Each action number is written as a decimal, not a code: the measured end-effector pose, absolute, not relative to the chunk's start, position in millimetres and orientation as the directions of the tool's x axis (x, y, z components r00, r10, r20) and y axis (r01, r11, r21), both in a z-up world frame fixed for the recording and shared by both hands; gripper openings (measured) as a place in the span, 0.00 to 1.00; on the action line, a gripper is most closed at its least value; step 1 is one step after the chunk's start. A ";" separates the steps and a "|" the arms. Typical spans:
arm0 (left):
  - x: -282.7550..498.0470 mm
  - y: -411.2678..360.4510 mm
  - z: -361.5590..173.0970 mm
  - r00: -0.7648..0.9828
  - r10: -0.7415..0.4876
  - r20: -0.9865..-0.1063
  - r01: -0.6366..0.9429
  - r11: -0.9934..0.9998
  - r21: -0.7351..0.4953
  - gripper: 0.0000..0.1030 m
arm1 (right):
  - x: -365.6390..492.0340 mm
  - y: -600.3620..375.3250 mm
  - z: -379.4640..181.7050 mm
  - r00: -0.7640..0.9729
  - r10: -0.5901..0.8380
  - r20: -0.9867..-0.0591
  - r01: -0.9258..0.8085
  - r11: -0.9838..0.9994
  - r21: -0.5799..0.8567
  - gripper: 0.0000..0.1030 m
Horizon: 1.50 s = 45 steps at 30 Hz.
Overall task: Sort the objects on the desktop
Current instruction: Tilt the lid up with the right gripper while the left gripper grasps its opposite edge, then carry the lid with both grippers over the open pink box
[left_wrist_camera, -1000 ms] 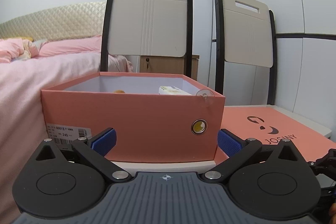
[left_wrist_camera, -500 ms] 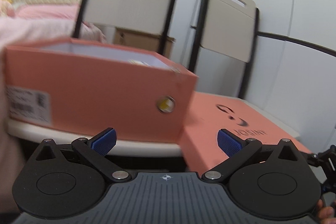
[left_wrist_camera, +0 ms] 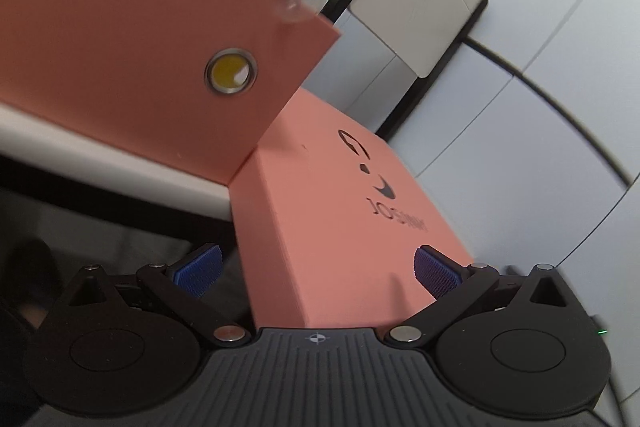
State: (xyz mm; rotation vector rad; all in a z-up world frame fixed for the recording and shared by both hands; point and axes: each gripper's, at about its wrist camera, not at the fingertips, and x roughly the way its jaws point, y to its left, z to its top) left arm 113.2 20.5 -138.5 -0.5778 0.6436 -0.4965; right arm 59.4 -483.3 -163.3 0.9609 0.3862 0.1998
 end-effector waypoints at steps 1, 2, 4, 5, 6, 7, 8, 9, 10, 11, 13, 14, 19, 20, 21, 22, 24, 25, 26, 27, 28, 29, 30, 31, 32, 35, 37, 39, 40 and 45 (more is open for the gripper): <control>115.5 21.8 -139.3 0.693 -0.593 -0.410 0.240 0.726 -0.644 1.00 | 70.9 -481.3 -166.9 0.901 0.361 -0.241 0.003 0.552 0.834 0.81; 117.7 23.1 -140.2 0.690 -0.597 -0.410 0.233 0.719 -0.655 1.00 | 81.1 -480.3 -169.2 0.888 0.386 -0.248 0.000 0.541 0.841 0.78; 121.9 25.3 -141.9 0.683 -0.606 -0.408 0.221 0.704 -0.675 1.00 | 92.8 -475.5 -172.7 0.866 0.431 -0.254 -0.012 0.525 0.851 0.74; 123.2 25.9 -143.0 0.680 -0.612 -0.403 0.221 0.695 -0.684 1.00 | 97.4 -473.2 -174.4 0.857 0.447 -0.257 -0.014 0.518 0.855 0.70; 124.5 26.4 -144.0 0.677 -0.619 -0.397 0.221 0.686 -0.693 1.00 | 101.4 -470.9 -176.3 0.847 0.464 -0.258 -0.018 0.510 0.860 0.65; 125.6 26.5 -145.0 0.675 -0.624 -0.394 0.219 0.680 -0.700 0.98 | 104.1 -469.3 -177.8 0.839 0.479 -0.260 -0.020 0.503 0.864 0.62; 126.6 25.9 -145.9 0.672 -0.626 -0.395 0.219 0.677 -0.702 0.93 | 105.4 -468.4 -179.2 0.836 0.487 -0.254 -0.022 0.493 0.870 0.59; 127.6 24.8 -145.4 0.668 -0.632 -0.394 0.222 0.674 -0.704 0.91 | 103.8 -467.4 -178.8 0.837 0.489 -0.244 -0.027 0.483 0.875 0.53; 128.2 23.3 -143.1 0.662 -0.636 -0.396 0.228 0.675 -0.702 0.87 | 99.7 -465.5 -176.4 0.841 0.488 -0.234 -0.035 0.481 0.876 0.50; 128.3 21.7 -141.4 0.659 -0.636 -0.402 0.231 0.679 -0.697 0.86 | 97.5 -464.4 -174.7 0.846 0.482 -0.226 -0.040 0.481 0.876 0.50; 128.0 20.1 -137.2 0.660 -0.637 -0.398 0.244 0.683 -0.688 0.85 | 94.2 -462.9 -171.5 0.859 0.468 -0.209 -0.052 0.487 0.872 0.49; 126.9 21.2 -134.4 0.662 -0.641 -0.387 0.254 0.679 -0.689 0.85 | 91.8 -462.4 -169.5 0.863 0.463 -0.201 -0.061 0.491 0.869 0.49; 118.4 25.9 -114.7 0.668 -0.658 -0.348 0.304 0.668 -0.679 0.81 | 74.0 -459.5 -150.4 0.895 0.419 -0.155 -0.103 0.530 0.842 0.49; 115.9 26.1 -110.6 0.669 -0.659 -0.344 0.314 0.670 -0.673 0.81 | 70.6 -459.0 -146.5 0.898 0.413 -0.154 -0.101 0.532 0.841 0.50; 113.4 26.2 -106.5 0.670 -0.660 -0.340 0.323 0.672 -0.666 0.81 | 67.4 -458.5 -142.7 0.900 0.408 -0.154 -0.098 0.534 0.840 0.50; 111.1 26.6 -102.8 0.671 -0.662 -0.334 0.331 0.671 -0.663 0.80 | 64.1 -458.0 -138.9 0.902 0.403 -0.154 -0.096 0.536 0.839 0.50; 107.0 28.3 -96.7 0.675 -0.667 -0.314 0.343 0.661 -0.667 0.80 | 57.0 -457.0 -131.0 0.907 0.393 -0.149 -0.097 0.540 0.836 0.50; 104.8 29.4 -93.4 0.677 -0.670 -0.304 0.350 0.656 -0.669 0.80 | 52.9 -456.5 -126.7 0.910 0.390 -0.142 -0.102 0.543 0.834 0.50; 102.2 30.8 -89.4 0.679 -0.674 -0.291 0.359 0.651 -0.669 0.80 | 49.1 -455.6 -121.6 0.912 0.386 -0.136 -0.107 0.545 0.832 0.50; 99.6 32.4 -85.1 0.681 -0.678 -0.277 0.369 0.644 -0.670 0.80 | 45.5 -454.7 -116.3 0.915 0.382 -0.129 -0.111 0.547 0.830 0.50; 96.9 33.9 -80.5 0.682 -0.682 -0.263 0.378 0.637 -0.672 0.80 | 42.2 -453.5 -110.5 0.918 0.378 -0.120 -0.117 0.548 0.828 0.50; 93.7 35.6 -75.5 0.685 -0.686 -0.245 0.387 0.628 -0.675 0.80 | 39.0 -452.3 -104.5 0.921 0.374 -0.111 -0.123 0.549 0.827 0.50; 89.7 37.9 -70.3 0.691 -0.688 -0.221 0.398 0.618 -0.678 0.80 | 35.8 -451.1 -98.6 0.923 0.370 -0.102 -0.129 0.550 0.825 0.50; 86.0 40.2 -64.9 0.697 -0.688 -0.202 0.405 0.611 -0.681 0.80 | 32.4 -449.7 -92.6 0.925 0.368 -0.091 -0.136 0.549 0.825 0.50; 83.6 42.4 -59.7 0.701 -0.688 -0.190 0.408 0.604 -0.685 0.80 | 29.2 -447.9 -86.8 0.927 0.367 -0.080 -0.146 0.548 0.823 0.50; 79.2 50.6 -45.3 0.710 -0.688 -0.151 0.416 0.583 -0.698 0.80 | 20.7 -441.9 -69.2 0.934 0.353 -0.054 -0.163 0.555 0.816 0.50; 75.5 56.3 -35.9 0.725 -0.676 -0.128 0.423 0.585 -0.692 0.80 | 19.9 -436.1 -59.5 0.932 0.359 -0.042 -0.177 0.553 0.814 0.50; 73.4 65.5 -28.9 0.740 -0.664 -0.106 0.422 0.582 -0.695 0.80 | 20.9 -428.6 -49.8 0.930 0.365 -0.033 -0.189 0.555 0.810 0.50; 72.7 70.9 -25.9 0.748 -0.657 -0.094 0.421 0.579 -0.699 0.80 | 22.5 -424.7 -44.7 0.929 0.368 -0.029 -0.195 0.555 0.809 0.50; 72.9 102.4 -11.1 0.796 -0.604 -0.044 0.396 0.574 -0.717 0.80 | 42.2 -395.2 -24.2 0.918 0.397 -0.002 -0.235 0.546 0.804 0.50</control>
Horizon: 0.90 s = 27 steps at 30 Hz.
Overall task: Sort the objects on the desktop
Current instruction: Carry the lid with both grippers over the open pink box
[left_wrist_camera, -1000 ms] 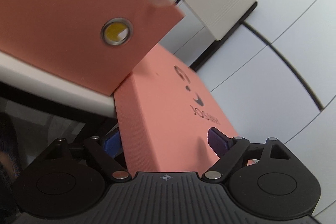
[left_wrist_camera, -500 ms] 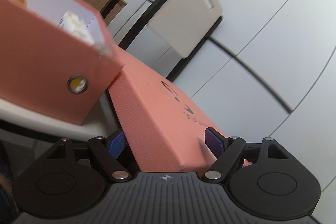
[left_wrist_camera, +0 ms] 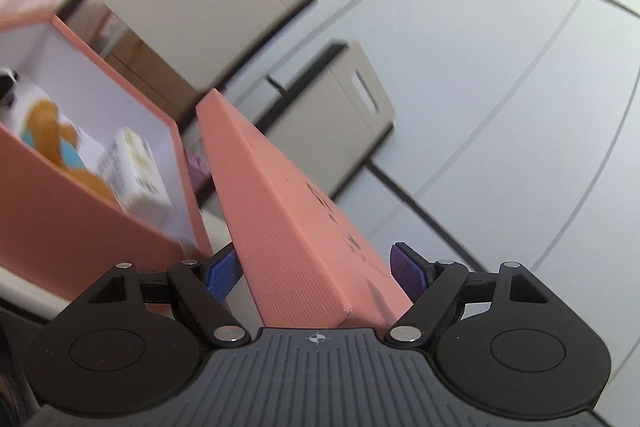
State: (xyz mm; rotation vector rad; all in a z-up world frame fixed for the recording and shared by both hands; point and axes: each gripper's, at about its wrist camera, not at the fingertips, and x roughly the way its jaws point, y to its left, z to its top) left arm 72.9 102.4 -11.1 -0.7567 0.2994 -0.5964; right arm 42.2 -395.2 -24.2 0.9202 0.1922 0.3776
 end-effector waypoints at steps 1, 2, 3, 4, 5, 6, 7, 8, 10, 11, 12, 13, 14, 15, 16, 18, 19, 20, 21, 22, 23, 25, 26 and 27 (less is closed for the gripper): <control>74.4 110.2 -8.3 0.808 -0.588 -0.039 0.386 0.578 -0.719 0.80 | 48.5 -386.6 -21.9 0.913 0.408 0.003 -0.245 0.543 0.803 0.50; 76.2 119.5 -6.2 0.819 -0.573 -0.036 0.374 0.580 -0.724 0.80 | 55.3 -377.5 -20.7 0.908 0.419 0.008 -0.257 0.541 0.801 0.50; 78.0 129.5 -4.6 0.829 -0.558 -0.033 0.360 0.579 -0.731 0.80 | 62.2 -368.2 -19.7 0.903 0.430 0.013 -0.269 0.539 0.798 0.50; 79.6 138.9 -3.0 0.841 -0.541 -0.033 0.345 0.582 -0.737 0.80 | 69.4 -358.2 -19.9 0.896 0.443 0.018 -0.280 0.535 0.797 0.50; 80.6 147.4 -1.2 0.855 -0.518 -0.036 0.327 0.592 -0.736 0.80 | 76.9 -347.8 -20.5 0.890 0.455 0.022 -0.291 0.530 0.796 0.50; 81.1 155.0 0.9 0.870 -0.491 -0.040 0.309 0.607 -0.732 0.80 | 84.3 -337.4 -21.1 0.883 0.468 0.027 -0.302 0.525 0.796 0.50; 81.8 161.9 2.7 0.886 -0.462 -0.044 0.288 0.621 -0.729 0.80 | 92.0 -327.0 -22.8 0.876 0.482 0.031 -0.313 0.517 0.797 0.50; 82.1 169.1 3.8 0.901 -0.431 -0.048 0.264 0.632 -0.729 0.80 | 99.7 -316.7 -24.8 0.868 0.496 0.035 -0.323 0.508 0.799 0.50; 82.1 183.4 5.3 0.925 -0.377 -0.056 0.218 0.642 -0.735 0.80 | 115.8 -296.4 -29.4 0.851 0.524 0.038 -0.338 0.490 0.803 0.50; 82.0 190.6 5.9 0.934 -0.351 -0.059 0.196 0.644 -0.739 0.80 | 123.8 -286.3 -31.8 0.842 0.538 0.038 -0.344 0.482 0.806 0.50; 82.3 197.0 6.4 0.944 -0.325 -0.066 0.171 0.649 -0.741 0.80 | 132.4 -277.6 -35.6 0.833 0.552 0.039 -0.350 0.471 0.810 0.50; 83.2 202.1 6.9 0.952 -0.296 -0.078 0.144 0.659 -0.738 0.80 | 141.9 -268.8 -40.3 0.822 0.568 0.039 -0.355 0.457 0.816 0.50; 84.1 207.2 7.4 0.960 -0.267 -0.090 0.117 0.668 -0.735 0.80 | 150.7 -260.1 -44.6 0.812 0.582 0.037 -0.359 0.449 0.819 0.50; 85.5 212.2 7.1 0.965 -0.240 -0.102 0.090 0.674 -0.734 0.80 | 159.2 -251.5 -48.5 0.803 0.595 0.034 -0.362 0.442 0.820 0.50; 87.6 217.0 5.5 0.970 -0.217 -0.114 0.064 0.673 -0.737 0.80 | 167.2 -243.3 -52.9 0.794 0.607 0.029 -0.365 0.437 0.822 0.50; 93.7 227.3 0.7 0.975 -0.171 -0.141 0.007 0.657 -0.754 0.80 | 180.8 -230.0 -61.4 0.780 0.625 0.020 -0.363 0.427 0.828 0.50; 97.9 232.1 -1.8 0.976 -0.148 -0.158 -0.024 0.652 -0.758 0.80 | 186.2 -224.6 -65.4 0.777 0.630 0.015 -0.362 0.426 0.829 0.50; 102.2 235.7 -3.4 0.977 -0.118 -0.180 -0.059 0.657 -0.752 0.80 | 190.0 -220.0 -68.7 0.777 0.629 0.010 -0.362 0.434 0.825 0.50; 105.8 238.1 -4.1 0.977 -0.087 -0.194 -0.087 0.669 -0.738 0.79 | 193.3 -215.5 -71.8 0.779 0.626 0.006 -0.362 0.443 0.820 0.50; 107.8 240.0 -3.4 0.981 -0.072 -0.182 -0.085 0.680 -0.728 0.73 | 195.1 -211.9 -74.2 0.784 0.621 0.002 -0.366 0.460 0.809 0.50; 108.4 241.3 -1.2 0.985 -0.069 -0.159 -0.069 0.686 -0.724 0.73 | 195.2 -209.3 -77.0 0.790 0.613 -0.005 -0.364 0.477 0.800 0.51; 108.0 240.6 3.8 0.989 -0.037 -0.140 -0.075 0.699 -0.711 0.75 | 196.1 -207.1 -86.0 0.796 0.605 -0.009 -0.353 0.476 0.806 0.51; 106.9 239.6 5.5 0.990 -0.013 -0.140 -0.089 0.712 -0.696 0.77 | 198.3 -208.1 -92.9 0.793 0.609 0.001 -0.343 0.445 0.827 0.51; 105.2 238.2 5.9 0.989 0.016 -0.150 -0.114 0.729 -0.675 0.78 | 198.3 -207.8 -95.9 0.796 0.605 0.009 -0.344 0.440 0.830 0.51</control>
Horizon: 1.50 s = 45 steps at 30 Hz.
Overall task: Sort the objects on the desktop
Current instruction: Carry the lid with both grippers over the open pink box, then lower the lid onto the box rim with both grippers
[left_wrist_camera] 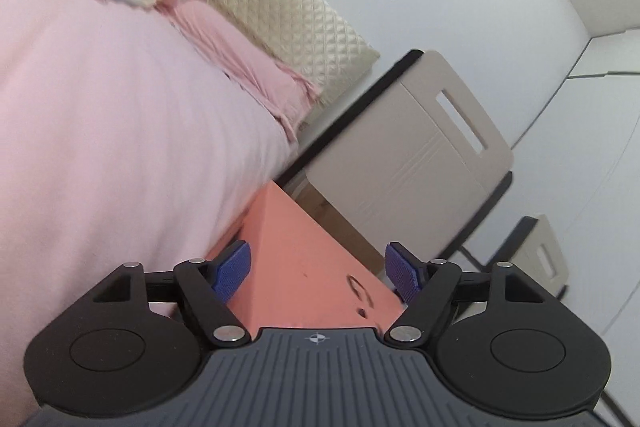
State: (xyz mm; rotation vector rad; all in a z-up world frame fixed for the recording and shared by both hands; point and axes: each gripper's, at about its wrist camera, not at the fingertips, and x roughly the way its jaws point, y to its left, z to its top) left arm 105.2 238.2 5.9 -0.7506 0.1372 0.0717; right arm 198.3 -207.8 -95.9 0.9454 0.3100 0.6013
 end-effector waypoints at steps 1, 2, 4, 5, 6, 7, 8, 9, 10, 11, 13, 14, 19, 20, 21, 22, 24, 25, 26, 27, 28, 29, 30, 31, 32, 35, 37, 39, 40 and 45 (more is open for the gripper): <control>102.8 236.1 6.4 0.987 0.038 -0.155 -0.131 0.748 -0.651 0.78 | 197.9 -207.0 -95.8 0.799 0.601 0.012 -0.346 0.444 0.827 0.51; 99.4 232.8 7.0 0.987 0.050 -0.153 -0.136 0.769 -0.625 0.78 | 197.8 -206.2 -95.1 0.800 0.600 0.010 -0.345 0.447 0.825 0.51; 89.8 222.8 8.0 0.985 0.086 -0.149 -0.155 0.816 -0.556 0.82 | 197.7 -205.5 -96.4 0.801 0.599 0.011 -0.348 0.449 0.823 0.51; 87.0 216.4 9.1 0.983 0.108 -0.147 -0.169 0.840 -0.515 0.85 | 197.7 -206.0 -97.8 0.800 0.600 0.013 -0.348 0.446 0.824 0.52; 83.7 210.6 8.9 0.982 0.122 -0.146 -0.178 0.860 -0.479 0.87 | 196.9 -206.7 -99.0 0.800 0.600 0.016 -0.351 0.446 0.823 0.53; 80.5 204.8 8.6 0.980 0.137 -0.145 -0.188 0.878 -0.441 0.88 | 196.2 -207.0 -100.0 0.802 0.597 0.017 -0.352 0.450 0.821 0.53; 78.1 199.1 7.3 0.978 0.147 -0.146 -0.195 0.892 -0.408 0.88 | 195.9 -207.6 -101.1 0.805 0.593 0.019 -0.352 0.451 0.820 0.54; 77.6 194.0 4.6 0.977 0.149 -0.154 -0.198 0.901 -0.385 0.88 | 195.7 -207.7 -101.9 0.813 0.583 0.018 -0.351 0.464 0.813 0.60; 77.4 190.1 2.5 0.975 0.152 -0.161 -0.202 0.909 -0.363 0.88 | 194.7 -207.0 -100.4 0.828 0.560 0.010 -0.348 0.500 0.793 0.63; 76.4 186.7 1.1 0.974 0.155 -0.164 -0.204 0.916 -0.346 0.88 | 193.4 -206.1 -98.1 0.846 0.534 0.001 -0.343 0.542 0.767 0.65; 73.6 181.7 -1.7 0.974 0.156 -0.164 -0.203 0.923 -0.327 0.89 | 194.5 -205.7 -95.7 0.854 0.520 0.008 -0.350 0.563 0.749 0.66; 72.8 180.6 -2.8 0.975 0.151 -0.163 -0.198 0.925 -0.324 0.89 | 195.2 -206.3 -95.2 0.852 0.523 0.020 -0.359 0.555 0.750 0.67; 70.0 176.7 -7.5 0.976 0.149 -0.162 -0.192 0.934 -0.301 0.90 | 184.1 -208.6 -84.8 0.864 0.504 0.009 -0.370 0.622 0.690 0.71; 70.0 176.7 -8.3 0.975 0.150 -0.162 -0.193 0.935 -0.297 0.90 | 179.9 -209.8 -81.8 0.868 0.496 -0.003 -0.368 0.648 0.667 0.72; 69.8 176.4 -8.9 0.975 0.152 -0.161 -0.194 0.937 -0.292 0.90 | 176.4 -211.5 -78.0 0.873 0.487 -0.024 -0.359 0.676 0.644 0.72; 69.2 175.5 -9.3 0.975 0.154 -0.159 -0.195 0.938 -0.287 0.91 | 173.2 -213.2 -73.8 0.878 0.476 -0.047 -0.348 0.703 0.620 0.72; 68.3 173.8 -10.3 0.975 0.158 -0.156 -0.197 0.941 -0.276 0.92 | 171.3 -216.3 -62.6 0.884 0.457 -0.103 -0.323 0.754 0.572 0.72; 68.7 173.3 -10.9 0.974 0.161 -0.159 -0.200 0.941 -0.272 0.92 | 171.6 -216.7 -55.8 0.881 0.457 -0.121 -0.327 0.774 0.542 0.72; 69.9 173.3 -11.4 0.973 0.164 -0.164 -0.204 0.942 -0.267 0.92 | 172.7 -215.8 -48.8 0.878 0.455 -0.147 -0.326 0.795 0.511 0.72; 71.0 173.1 -12.1 0.971 0.167 -0.169 -0.208 0.942 -0.262 0.92 | 174.1 -214.5 -41.8 0.875 0.451 -0.178 -0.323 0.816 0.481 0.72; 71.6 172.1 -13.0 0.971 0.168 -0.172 -0.209 0.944 -0.256 0.92 | 176.3 -213.3 -36.8 0.868 0.453 -0.203 -0.324 0.827 0.460 0.72; 71.6 170.0 -13.9 0.971 0.166 -0.173 -0.206 0.947 -0.248 0.92 | 178.7 -212.1 -32.6 0.861 0.456 -0.225 -0.327 0.835 0.443 0.72; 71.8 167.4 -14.8 0.971 0.162 -0.175 -0.201 0.950 -0.238 0.92 | 180.6 -211.7 -31.1 0.855 0.465 -0.230 -0.338 0.836 0.433 0.72; 72.7 164.3 -16.0 0.971 0.155 -0.180 -0.194 0.954 -0.228 0.92 | 182.3 -211.7 -33.0 0.848 0.478 -0.229 -0.349 0.829 0.438 0.72; 74.4 161.8 -17.5 0.970 0.152 -0.189 -0.193 0.956 -0.219 0.92 | 184.2 -211.8 -35.9 0.840 0.493 -0.228 -0.359 0.819 0.446 0.72; 78.5 156.6 -20.0 0.962 0.179 -0.204 -0.218 0.957 -0.189 0.92 | 185.6 -208.9 -52.4 0.814 0.538 -0.218 -0.387 0.783 0.486 0.71; 81.3 155.6 -20.4 0.966 0.166 -0.200 -0.203 0.962 -0.181 0.92 | 185.0 -204.9 -61.0 0.802 0.557 -0.214 -0.401 0.769 0.497 0.67; 85.5 153.6 -20.9 0.968 0.151 -0.203 -0.186 0.969 -0.165 0.92 | 183.6 -200.8 -62.9 0.792 0.573 -0.212 -0.417 0.761 0.497 0.55; 89.2 151.0 -21.3 0.964 0.165 -0.207 -0.195 0.971 -0.137 0.92 | 182.5 -199.2 -62.3 0.791 0.577 -0.206 -0.425 0.759 0.493 0.53; 98.9 155.3 -21.7 0.954 0.194 -0.227 -0.229 0.964 -0.135 0.92 | 178.5 -191.9 -60.4 0.795 0.574 -0.199 -0.418 0.755 0.505 0.49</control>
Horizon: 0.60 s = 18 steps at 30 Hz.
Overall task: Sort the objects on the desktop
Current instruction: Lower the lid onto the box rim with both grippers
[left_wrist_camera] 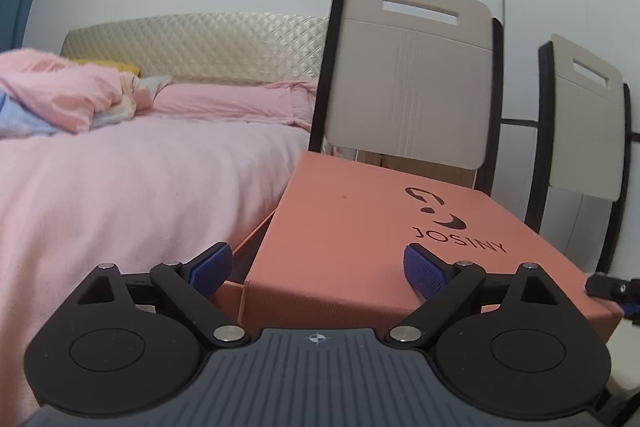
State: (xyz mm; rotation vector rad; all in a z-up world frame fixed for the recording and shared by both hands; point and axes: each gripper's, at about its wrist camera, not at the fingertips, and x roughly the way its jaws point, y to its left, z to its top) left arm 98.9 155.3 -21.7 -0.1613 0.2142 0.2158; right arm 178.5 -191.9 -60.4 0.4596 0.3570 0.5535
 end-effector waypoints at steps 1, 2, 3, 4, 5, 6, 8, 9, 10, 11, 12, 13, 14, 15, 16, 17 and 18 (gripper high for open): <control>97.1 157.1 -21.8 0.952 0.207 -0.226 -0.243 0.960 -0.141 0.92 | 179.7 -192.0 -60.9 0.796 0.571 -0.201 -0.407 0.751 0.520 0.49; 95.1 158.2 -21.7 0.950 0.220 -0.222 -0.255 0.957 -0.142 0.92 | 179.7 -191.7 -61.4 0.800 0.566 -0.200 -0.398 0.750 0.529 0.48; 92.7 158.3 -21.5 0.948 0.231 -0.217 -0.264 0.955 -0.136 0.92 | 178.8 -191.2 -61.4 0.804 0.561 -0.198 -0.393 0.751 0.531 0.49; 90.6 158.1 -21.5 0.948 0.235 -0.213 -0.266 0.955 -0.131 0.92 | 177.7 -190.3 -61.4 0.806 0.558 -0.196 -0.392 0.753 0.529 0.50; 89.4 157.4 -21.8 0.951 0.227 -0.209 -0.257 0.958 -0.129 0.92 | 176.1 -189.8 -61.6 0.809 0.555 -0.194 -0.391 0.755 0.527 0.50; 88.9 156.6 -22.5 0.955 0.215 -0.206 -0.244 0.961 -0.127 0.93 | 174.4 -189.3 -61.7 0.812 0.551 -0.193 -0.389 0.757 0.524 0.51; 89.6 154.7 -24.0 0.961 0.190 -0.201 -0.217 0.968 -0.122 0.97 | 172.6 -189.4 -62.9 0.814 0.549 -0.191 -0.385 0.754 0.532 0.52; 90.4 154.3 -24.6 0.963 0.178 -0.202 -0.205 0.971 -0.125 0.97 | 172.1 -189.3 -63.8 0.812 0.552 -0.190 -0.385 0.751 0.537 0.55; 91.8 154.6 -24.8 0.964 0.165 -0.208 -0.195 0.971 -0.137 0.97 | 171.9 -189.1 -64.2 0.813 0.552 -0.188 -0.384 0.750 0.539 0.55; 93.3 155.1 -25.2 0.966 0.149 -0.214 -0.183 0.972 -0.149 0.97 | 171.7 -188.8 -64.3 0.814 0.550 -0.187 -0.383 0.750 0.539 0.55; 94.4 155.2 -26.0 0.967 0.128 -0.218 -0.165 0.973 -0.161 0.97 | 171.8 -188.7 -63.9 0.816 0.547 -0.188 -0.377 0.749 0.544 0.54; 94.9 154.2 -26.3 0.968 0.120 -0.219 -0.158 0.973 -0.167 0.97 | 171.9 -188.5 -63.4 0.818 0.543 -0.190 -0.369 0.748 0.551 0.54; 95.4 153.5 -25.7 0.968 0.127 -0.216 -0.165 0.972 -0.168 0.97 | 171.9 -188.2 -62.7 0.819 0.542 -0.191 -0.363 0.746 0.558 0.52; 96.2 153.9 -24.9 0.968 0.135 -0.213 -0.173 0.969 -0.174 0.97 | 171.4 -187.3 -61.7 0.819 0.542 -0.187 -0.363 0.743 0.563 0.51; 97.5 156.4 -23.9 0.967 0.142 -0.211 -0.183 0.965 -0.187 0.97 | 170.9 -186.2 -60.5 0.819 0.543 -0.182 -0.364 0.739 0.567 0.51; 98.9 159.4 -22.6 0.966 0.149 -0.210 -0.192 0.961 -0.200 0.97 | 170.4 -185.1 -59.3 0.820 0.545 -0.176 -0.365 0.735 0.571 0.51; 100.5 163.3 -21.2 0.965 0.156 -0.208 -0.201 0.956 -0.213 0.97 | 169.3 -183.4 -57.7 0.820 0.547 -0.166 -0.373 0.733 0.569 0.51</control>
